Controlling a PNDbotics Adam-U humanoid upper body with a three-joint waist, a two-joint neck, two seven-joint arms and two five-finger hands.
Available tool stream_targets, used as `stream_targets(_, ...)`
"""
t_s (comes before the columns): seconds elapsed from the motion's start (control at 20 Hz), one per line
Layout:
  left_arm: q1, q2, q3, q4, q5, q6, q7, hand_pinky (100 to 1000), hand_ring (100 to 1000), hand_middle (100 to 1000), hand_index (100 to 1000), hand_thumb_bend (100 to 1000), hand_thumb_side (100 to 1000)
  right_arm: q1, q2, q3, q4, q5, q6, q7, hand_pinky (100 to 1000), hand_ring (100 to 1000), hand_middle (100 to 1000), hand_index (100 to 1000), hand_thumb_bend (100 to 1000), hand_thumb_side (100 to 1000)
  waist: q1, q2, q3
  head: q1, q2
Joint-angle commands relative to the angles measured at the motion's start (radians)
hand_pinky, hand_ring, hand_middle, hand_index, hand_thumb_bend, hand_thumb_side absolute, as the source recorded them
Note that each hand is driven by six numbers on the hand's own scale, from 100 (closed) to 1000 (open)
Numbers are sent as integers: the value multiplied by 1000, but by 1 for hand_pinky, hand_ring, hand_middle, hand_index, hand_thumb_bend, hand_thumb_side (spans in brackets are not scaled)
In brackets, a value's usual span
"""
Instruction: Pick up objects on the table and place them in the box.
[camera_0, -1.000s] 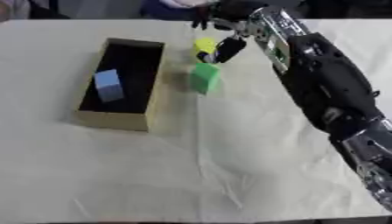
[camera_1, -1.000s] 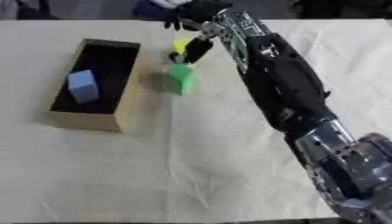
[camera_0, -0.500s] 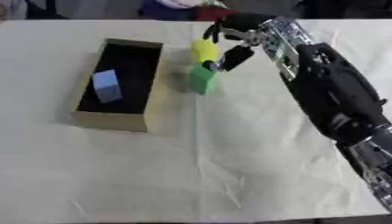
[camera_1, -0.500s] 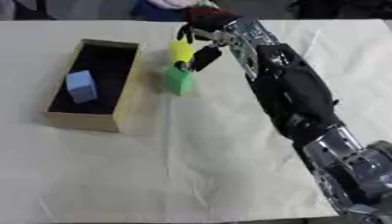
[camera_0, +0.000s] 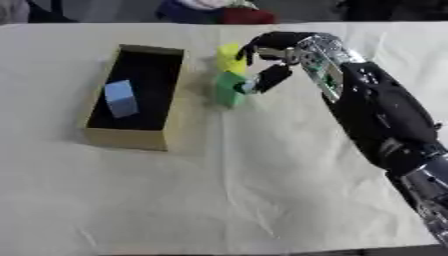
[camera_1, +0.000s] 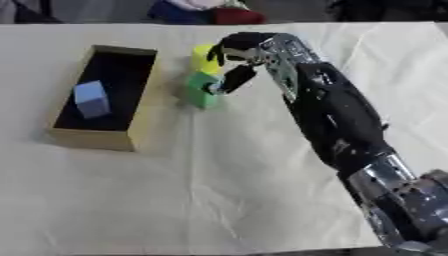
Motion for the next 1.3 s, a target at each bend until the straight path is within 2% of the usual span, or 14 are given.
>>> stream_targets(0.05, -4, 25, 4, -16, -1, 1, -5, 731, 619, 722, 795, 100, 744, -12, 5, -8, -1, 18, 8, -7, 903, 941, 706, 916, 359, 746, 6, -14, 2, -4, 5)
stream_targets(0.7, -5, 19, 3, -16, 2, 1, -11, 730, 618, 723, 794, 100, 746, 23, 40, -17, 12, 83, 62, -61, 899, 937, 689, 909, 361, 773, 8, -7, 7, -9, 5)
stream_targets(0.9, -5, 17, 3, -16, 2, 2, -12, 729, 618, 723, 794, 100, 746, 32, 48, -17, 16, 129, 88, -100, 894, 932, 678, 902, 364, 775, 9, -6, 9, -10, 5)
stream_targets(1.05, -5, 16, 3, -16, 2, 2, -12, 730, 618, 724, 794, 100, 747, 39, 58, -26, 25, 141, 109, -136, 873, 907, 598, 845, 233, 799, 10, -4, 11, -11, 5)
stream_targets(1.1, -5, 16, 3, -16, 2, 2, -12, 730, 618, 724, 794, 100, 747, 41, 60, -27, 26, 137, 118, -150, 871, 904, 593, 839, 222, 797, 11, -4, 11, -11, 5)
stream_targets(1.2, -6, 16, 3, -16, 2, 2, -13, 730, 618, 724, 793, 100, 745, 39, 63, -27, 26, 127, 132, -177, 839, 873, 530, 764, 100, 721, 11, -3, 11, -11, 5)
stream_targets(1.3, -5, 16, 3, -16, 2, 2, -15, 730, 618, 724, 794, 100, 744, 36, 63, -23, 24, 115, 140, -202, 828, 862, 523, 754, 100, 665, 11, -3, 11, -11, 5)
